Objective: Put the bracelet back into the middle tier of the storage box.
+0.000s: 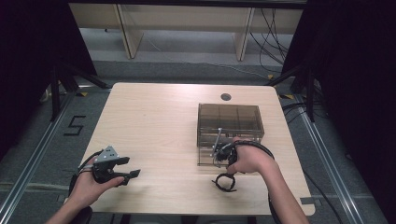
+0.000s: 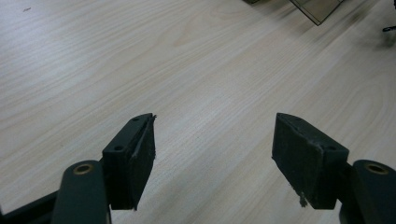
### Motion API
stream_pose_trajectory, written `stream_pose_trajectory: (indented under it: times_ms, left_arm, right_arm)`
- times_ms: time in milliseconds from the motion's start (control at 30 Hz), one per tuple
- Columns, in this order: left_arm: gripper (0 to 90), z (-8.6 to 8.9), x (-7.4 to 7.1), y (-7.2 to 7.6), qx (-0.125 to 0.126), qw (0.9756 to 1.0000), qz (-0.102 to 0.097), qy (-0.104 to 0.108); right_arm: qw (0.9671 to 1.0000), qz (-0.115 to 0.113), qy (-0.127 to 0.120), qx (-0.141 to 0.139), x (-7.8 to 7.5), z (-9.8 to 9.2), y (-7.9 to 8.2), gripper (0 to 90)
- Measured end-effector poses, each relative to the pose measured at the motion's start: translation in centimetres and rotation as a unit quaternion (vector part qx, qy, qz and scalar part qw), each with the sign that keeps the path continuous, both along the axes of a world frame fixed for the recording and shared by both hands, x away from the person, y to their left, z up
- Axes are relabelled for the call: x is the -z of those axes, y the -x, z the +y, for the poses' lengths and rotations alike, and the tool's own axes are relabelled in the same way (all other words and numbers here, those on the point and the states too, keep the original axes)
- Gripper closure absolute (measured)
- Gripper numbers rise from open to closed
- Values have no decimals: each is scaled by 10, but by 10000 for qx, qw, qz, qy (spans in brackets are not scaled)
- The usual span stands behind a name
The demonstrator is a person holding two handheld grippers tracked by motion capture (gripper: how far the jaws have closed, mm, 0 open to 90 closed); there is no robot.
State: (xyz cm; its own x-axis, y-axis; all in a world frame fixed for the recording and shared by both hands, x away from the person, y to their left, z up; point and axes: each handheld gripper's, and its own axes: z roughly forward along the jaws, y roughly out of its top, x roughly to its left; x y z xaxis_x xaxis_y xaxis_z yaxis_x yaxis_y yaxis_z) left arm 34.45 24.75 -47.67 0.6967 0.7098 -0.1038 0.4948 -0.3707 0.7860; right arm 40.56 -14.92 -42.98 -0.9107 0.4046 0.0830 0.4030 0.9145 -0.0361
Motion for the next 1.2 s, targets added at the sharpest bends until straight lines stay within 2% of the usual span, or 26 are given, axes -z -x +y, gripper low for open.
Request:
stream_pose_trajectory:
  times_ms: [33,200,267,333,367,600,933,967,1200]
  left_arm:
    - [301,0,0,0,0,10000,1,0]
    - [301,0,0,0,-2,10000,1,1]
    - [301,0,0,0,-4,10000,1,2]
    - [301,0,0,0,-3,10000,1,-4]
    - [301,0,0,0,-2,10000,1,-1]
    - [301,0,0,0,0,10000,3,2]
    - [301,0,0,0,0,10000,12,7]
    - [301,0,0,0,1,10000,9,7]
    - [301,0,0,0,2,10000,13,9]
  right_arm:
    - [10000,35,-45,-69,0,-1,-1,844]
    - [10000,-16,-31,72,-3,-6,0,845]
    - [10000,11,-86,7,-3,-9,-3,845]
    - [9999,45,-77,111,-4,-10,-2,845]
    - [9999,-16,-96,73,-5,-12,-2,845]
    - [9998,-17,-108,173,-8,-17,-3,845]
    - [9998,-47,-175,112,-11,-27,-5,845]
    - [9996,-38,-139,226,-13,-27,-4,845]
    - [9995,-66,-163,261,-15,-35,-6,845]
